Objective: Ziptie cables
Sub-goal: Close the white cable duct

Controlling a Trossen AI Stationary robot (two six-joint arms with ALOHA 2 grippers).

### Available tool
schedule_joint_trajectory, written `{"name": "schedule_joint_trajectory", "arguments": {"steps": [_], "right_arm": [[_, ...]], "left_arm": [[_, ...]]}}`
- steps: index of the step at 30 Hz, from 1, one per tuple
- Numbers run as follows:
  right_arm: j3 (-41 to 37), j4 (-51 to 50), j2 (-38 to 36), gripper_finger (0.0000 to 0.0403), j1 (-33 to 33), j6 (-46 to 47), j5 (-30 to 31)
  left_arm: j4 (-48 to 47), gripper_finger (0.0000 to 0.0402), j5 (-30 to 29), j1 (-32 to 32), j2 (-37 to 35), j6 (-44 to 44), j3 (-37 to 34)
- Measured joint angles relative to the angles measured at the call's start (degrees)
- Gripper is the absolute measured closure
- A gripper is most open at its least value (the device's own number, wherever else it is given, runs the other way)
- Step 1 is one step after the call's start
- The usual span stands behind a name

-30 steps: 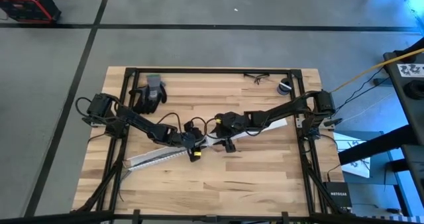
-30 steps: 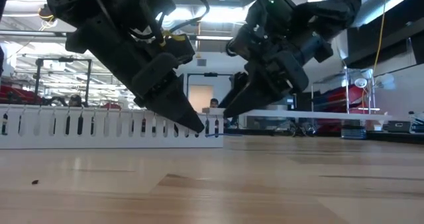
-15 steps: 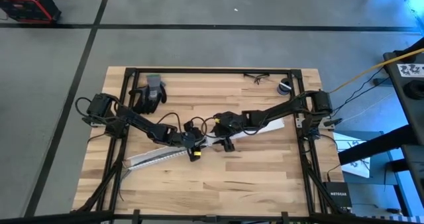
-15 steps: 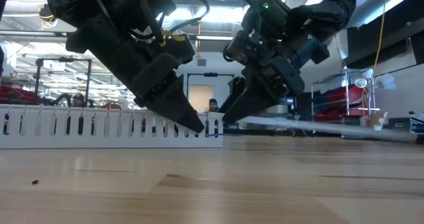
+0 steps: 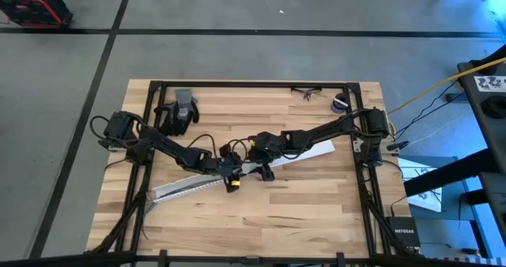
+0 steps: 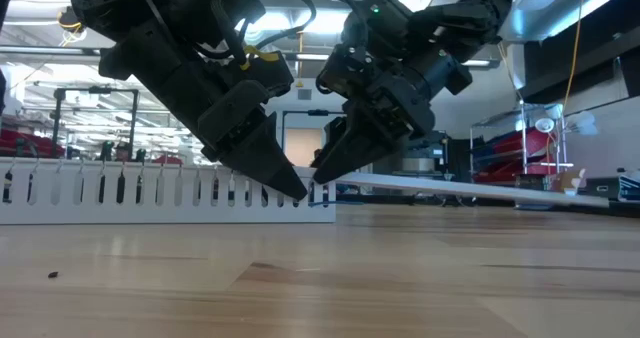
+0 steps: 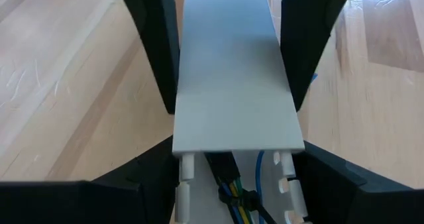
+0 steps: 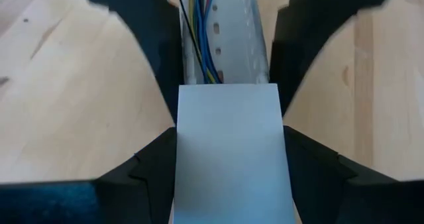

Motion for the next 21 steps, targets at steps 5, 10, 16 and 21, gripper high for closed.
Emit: {"name": "schedule_joint_trajectory", "arguments": {"steps": [5,10,16,21], "right_arm": [[3.13,-1.01,2.01,0.018,0.11,0.06,-0.42],[6.61,-3.84,4.83,0.018,0.59,0.17,-0.81],[9.33,-4.69,6.63,0.018,1.02,0.17,-1.64],[9.58,-4.02,6.72,0.018,1.03,-0.14,-1.72]], "left_arm": [[-0.06,0.0163,0.01,0.0,0.0,0.03,0.0],[-0.52,0.0162,-0.24,-0.04,-0.07,-0.26,-0.07],[-1.41,0.0141,0.0,-0.05,-0.08,-0.62,-0.22],[-0.65,0.0108,0.5,0.22,0.08,-0.43,-0.19]]}}
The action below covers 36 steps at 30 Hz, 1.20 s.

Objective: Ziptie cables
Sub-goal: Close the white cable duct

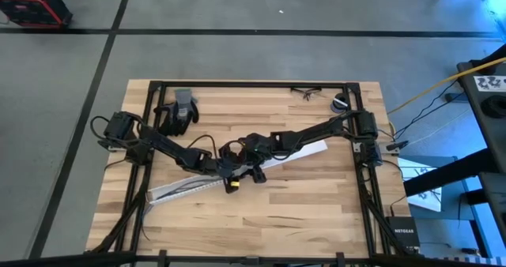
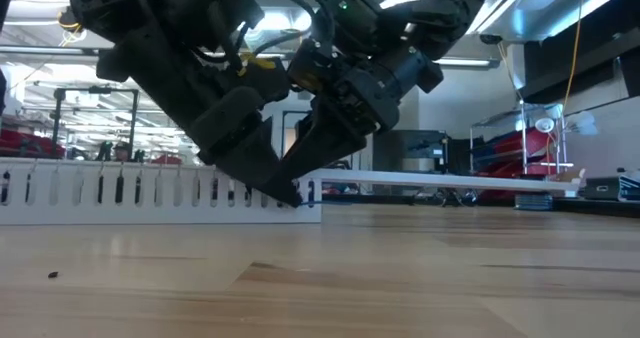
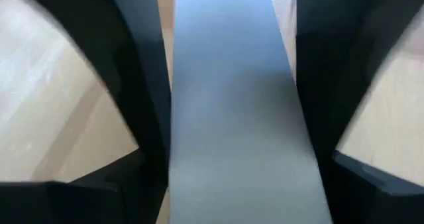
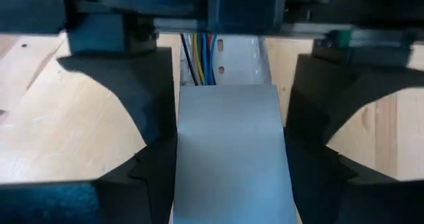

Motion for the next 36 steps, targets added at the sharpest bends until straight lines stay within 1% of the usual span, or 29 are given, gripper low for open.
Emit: {"name": "schedule_joint_trajectory", "arguments": {"steps": [2,7,12,16,20,23,27,29,31,34,36], "right_arm": [[0.04,0.04,0.0,0.018,0.02,0.01,0.08],[0.02,0.35,0.09,0.018,0.04,0.03,0.26],[-0.02,-0.17,0.07,0.018,0.04,-0.13,0.83],[-0.04,-0.17,0.07,0.018,0.09,-0.12,0.8],[-0.11,-0.13,0.07,0.018,0.09,-0.12,0.82],[-0.12,-0.12,0.07,0.018,0.09,-0.1,0.78],[-0.13,-0.11,0.07,0.018,0.11,-0.09,0.77],[-0.15,-0.09,0.07,0.018,0.11,-0.1,0.8],[-0.15,-0.02,0.07,0.018,0.11,-0.11,0.8],[-0.25,0.76,0.07,0.018,0.11,0.11,0.74],[-0.26,1.65,0.07,0.018,0.1,0.13,-0.05]], "left_arm": [[-1.44,0.0098,0.04,-0.03,-1.2,0.21,0.18],[-12.59,0.0094,-0.09,-1.31,-6.19,-0.65,2.5],[-24.01,0.0094,-0.66,-3.68,-11.09,-7.54,4.04],[-30.61,0.0094,-0.51,-6.6,-11.35,-12.71,3.93],[-30.48,0.0094,-2.16,-8.6,-10.28,-14.18,3.93],[-28.82,0.0094,-6.02,-9.16,-9.42,-14.52,3.86],[-25.75,0.0097,-6.66,-8.54,-7.33,-13.65,3.86],[-25.58,0.0108,-6.68,-8.38,-5.94,-13.6,3.81],[-24.56,0.0129,-6.61,-8.15,-4.7,-13.56,3.8],[-24.64,0.0164,-6.21,-8.15,-4.26,-13.56,3.8],[-24.53,0.0179,-6.28,-8.14,-4.25,-13.57,3.8]]}}
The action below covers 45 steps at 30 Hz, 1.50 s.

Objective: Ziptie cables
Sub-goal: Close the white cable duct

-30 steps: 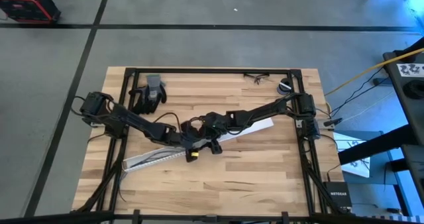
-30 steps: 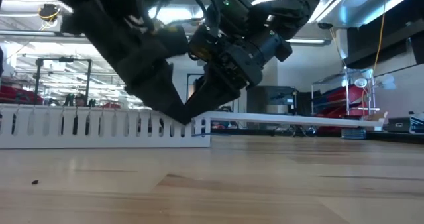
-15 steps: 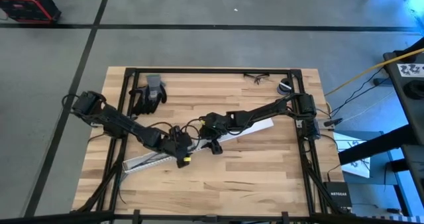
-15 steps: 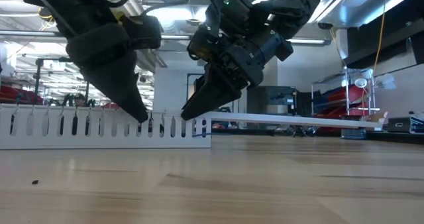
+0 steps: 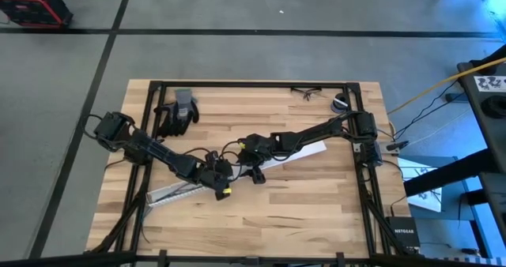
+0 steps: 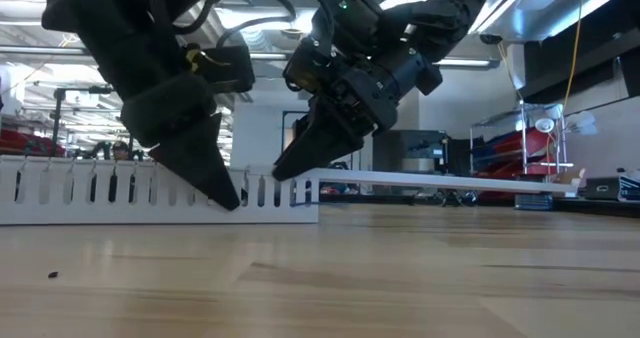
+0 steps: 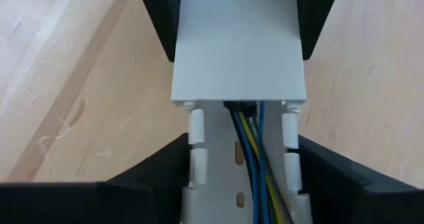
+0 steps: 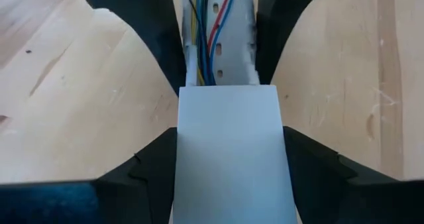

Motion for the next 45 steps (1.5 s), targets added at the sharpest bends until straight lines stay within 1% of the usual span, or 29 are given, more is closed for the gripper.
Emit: {"name": "schedule_joint_trajectory", "arguments": {"steps": [3,9,14,18,20,23,28,31,34,37,39,42,45], "right_arm": [[-0.11,1.84,0.12,0.018,0.04,0.86,-0.68],[-0.07,6.65,1.55,0.018,1.2,2.44,0.33],[2.53,6.44,4.31,0.018,1.8,3.67,-0.19],[4.07,5.26,4.85,0.018,2.15,3.57,0.37],[4.44,4.41,4.81,0.018,2.16,2.95,0.93],[4.87,4.69,4.92,0.018,1.89,1.97,1.95],[4.83,4.32,4.87,0.018,1.86,1.89,2.25],[4.81,4.3,4.87,0.018,1.86,1.85,2.31],[4.76,4.03,4.87,0.018,1.85,1.83,2.32],[4.74,3.9,4.87,0.018,1.84,1.79,2.26],[4.72,3.84,4.87,0.018,1.82,1.66,2.06],[4.72,3.85,4.87,0.018,1.82,1.48,1.95],[4.7,3.84,4.87,0.018,1.82,1.45,1.78]], "left_arm": [[1.1,0.0184,0.36,0.01,0.03,0.24,-0.02],[2.41,0.017,1.05,0.29,0.13,1.21,-0.07],[1.94,0.0169,0.75,0.21,0.11,0.61,-0.2],[1.8,0.0166,0.73,0.17,0.07,-0.01,-0.31],[1.59,0.0156,0.81,0.26,0.07,-0.3,-0.3],[2.13,0.013,1.34,0.72,0.12,0.29,0.18],[-4.45,0.0096,0.5,0.07,-3.85,0.67,1.74],[-11.2,0.0092,-0.01,-0.86,-7.17,-0.28,3.33],[-17.54,0.0091,0.36,-2.03,-9.6,-3.4,3.45],[-20.22,0.0091,0.55,-3.32,-10.91,-6.17,2.85],[-19.03,0.0091,0.59,-4.08,-10.93,-7.81,1.31],[-13.78,0.0091,0.81,-4.83,-10.88,-10.01,-1.66],[-7.7,0.0091,2.12,-5.46,-10.45,-10.45,-5.22]]}}
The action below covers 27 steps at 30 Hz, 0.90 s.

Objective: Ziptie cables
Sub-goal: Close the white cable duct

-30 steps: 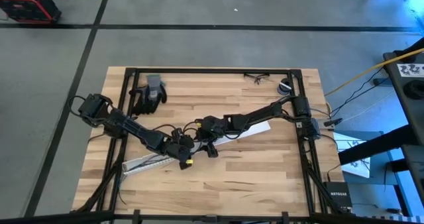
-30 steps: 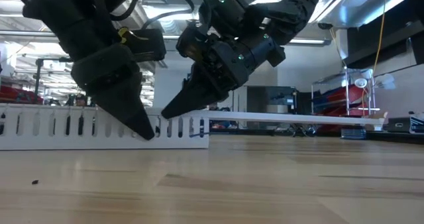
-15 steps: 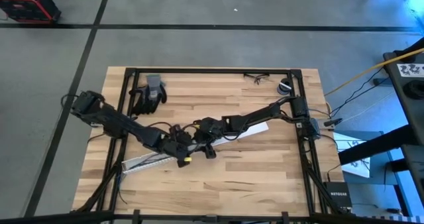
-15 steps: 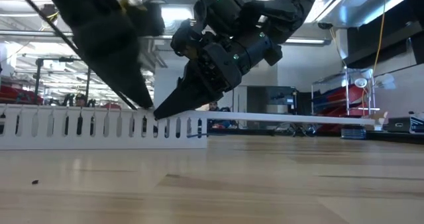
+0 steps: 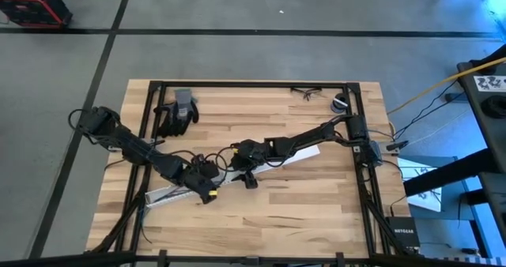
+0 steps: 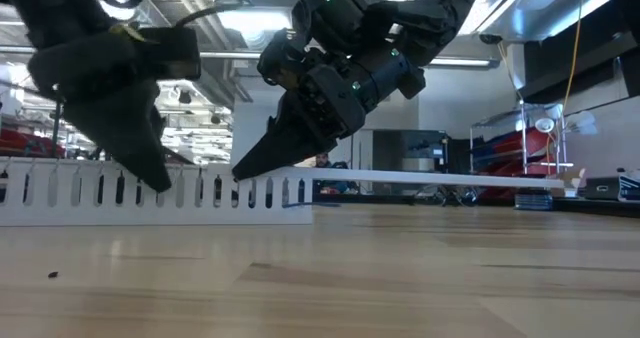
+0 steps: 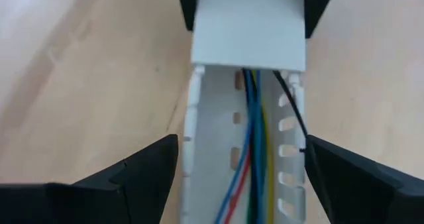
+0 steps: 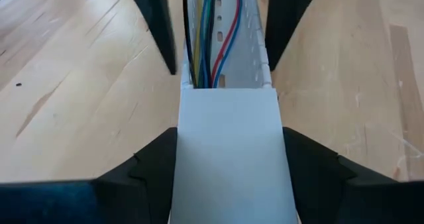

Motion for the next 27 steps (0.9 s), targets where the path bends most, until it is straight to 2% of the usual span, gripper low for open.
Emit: {"name": "schedule_joint_trajectory", "arguments": {"steps": [3,7,17,22,27], "right_arm": [[-0.04,0.02,0.0,0.018,0.0,-0.32,-0.15],[-0.04,0.32,0.0,0.018,0.0,-0.3,-0.25],[-0.28,5.08,0.44,0.018,0.62,2.05,-0.04],[1.97,6.42,2.9,0.018,1.6,3.43,-0.68],[5.37,3.71,4.68,0.018,1.85,3.25,-2.02]], "left_arm": [[6.95,0.0091,-0.23,-0.26,-0.25,0.0,-3.06],[10.82,0.0097,-1.5,-0.21,-0.13,-0.23,-6.53],[17.55,0.0187,-3.18,0.53,1.56,3.0,-7.98],[21.06,0.0185,-3.36,0.77,3.59,3.93,-7.94],[23.06,0.0173,-2.27,1.03,4.5,6.22,-8.2]]}}
